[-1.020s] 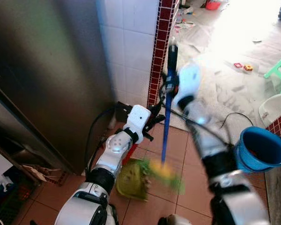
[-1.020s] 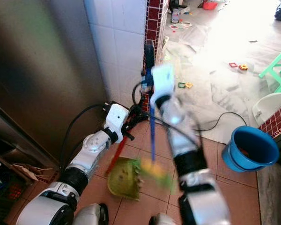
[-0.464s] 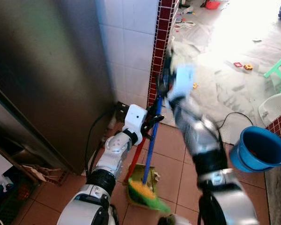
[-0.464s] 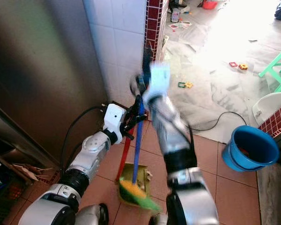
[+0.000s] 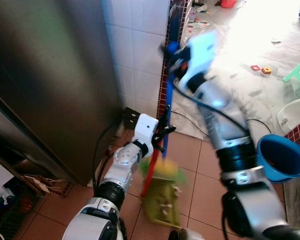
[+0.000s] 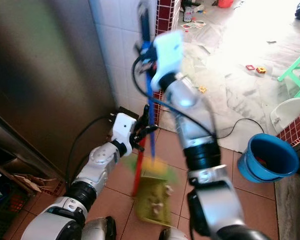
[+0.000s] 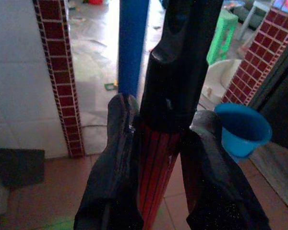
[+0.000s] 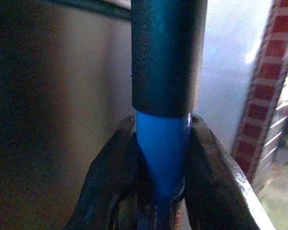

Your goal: Sweep floor

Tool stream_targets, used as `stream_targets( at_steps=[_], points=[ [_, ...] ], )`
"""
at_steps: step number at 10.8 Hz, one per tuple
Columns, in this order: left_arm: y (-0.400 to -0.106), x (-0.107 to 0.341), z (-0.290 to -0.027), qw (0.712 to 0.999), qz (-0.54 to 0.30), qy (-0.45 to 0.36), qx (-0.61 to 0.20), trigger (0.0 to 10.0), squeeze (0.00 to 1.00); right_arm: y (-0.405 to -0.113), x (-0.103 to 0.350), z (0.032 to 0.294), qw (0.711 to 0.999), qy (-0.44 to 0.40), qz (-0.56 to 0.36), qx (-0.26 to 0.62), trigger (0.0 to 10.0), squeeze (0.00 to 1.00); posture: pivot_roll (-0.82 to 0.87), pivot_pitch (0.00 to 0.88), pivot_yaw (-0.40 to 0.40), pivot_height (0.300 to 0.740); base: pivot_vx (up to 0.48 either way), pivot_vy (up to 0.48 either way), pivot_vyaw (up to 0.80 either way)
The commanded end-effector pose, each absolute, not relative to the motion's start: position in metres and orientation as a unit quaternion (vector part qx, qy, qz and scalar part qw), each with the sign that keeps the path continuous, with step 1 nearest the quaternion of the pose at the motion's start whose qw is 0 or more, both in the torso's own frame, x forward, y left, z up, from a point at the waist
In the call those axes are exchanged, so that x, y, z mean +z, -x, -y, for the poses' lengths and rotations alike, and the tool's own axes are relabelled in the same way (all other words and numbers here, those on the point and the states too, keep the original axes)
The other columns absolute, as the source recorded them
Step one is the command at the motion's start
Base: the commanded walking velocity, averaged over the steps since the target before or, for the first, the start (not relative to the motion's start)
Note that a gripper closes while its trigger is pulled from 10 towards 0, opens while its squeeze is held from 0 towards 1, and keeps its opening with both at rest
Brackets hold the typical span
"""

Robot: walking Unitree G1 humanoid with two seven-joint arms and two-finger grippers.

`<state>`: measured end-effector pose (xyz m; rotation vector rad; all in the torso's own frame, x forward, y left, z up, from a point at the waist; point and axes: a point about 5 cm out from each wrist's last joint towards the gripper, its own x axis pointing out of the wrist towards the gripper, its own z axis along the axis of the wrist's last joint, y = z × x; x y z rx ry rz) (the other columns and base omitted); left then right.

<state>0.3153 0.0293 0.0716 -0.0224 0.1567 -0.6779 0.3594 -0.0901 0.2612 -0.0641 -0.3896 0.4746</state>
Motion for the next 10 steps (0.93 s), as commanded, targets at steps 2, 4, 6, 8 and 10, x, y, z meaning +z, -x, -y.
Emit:
stream_targets(
  at_steps=[2, 4, 6, 8, 10],
  points=[
    [-0.302, 0.051, -0.021, 0.925, -0.134, 0.008, -0.355, 10.0, 0.0, -0.358, 0.28, 0.101, 0.945, 0.075, 0.248, 0.199, 10.0, 0.0, -0.1, 0.062, 0.003, 0.74, 0.0, 0.0, 0.0],
    [-0.303, 0.051, -0.026, 0.926, -0.136, -0.009, -0.352, 10.0, 0.0, -0.368, 0.237, 0.133, 0.967, 0.124, 0.197, 0.102, 10.0, 0.0, -0.09, 0.066, -0.002, 0.74, 0.0, 0.0, 0.0],
    [-0.308, 0.058, -0.033, 0.936, -0.114, -0.01, -0.334, 10.0, 0.0, -0.368, 0.203, 0.143, 0.984, 0.097, 0.136, 0.065, 10.0, 0.0, -0.08, 0.068, -0.004, 0.74, 0.0, 0.0, 0.0],
    [-0.314, 0.072, -0.043, 0.948, -0.079, -0.006, -0.308, 10.0, 0.0, -0.367, 0.167, 0.143, 0.996, 0.038, 0.061, 0.046, 10.0, 0.0, -0.07, 0.073, -0.011, 0.74, 0.0, 0.0, 0.0],
    [-0.315, 0.073, -0.047, 0.951, -0.078, -0.001, -0.299, 10.0, 0.0, -0.368, 0.158, 0.13, 0.997, -0.046, 0.014, 0.053, 10.0, 0.0, -0.06, 0.07, -0.014, 0.74, 0.0, 0.0, 0.0]
  ],
)
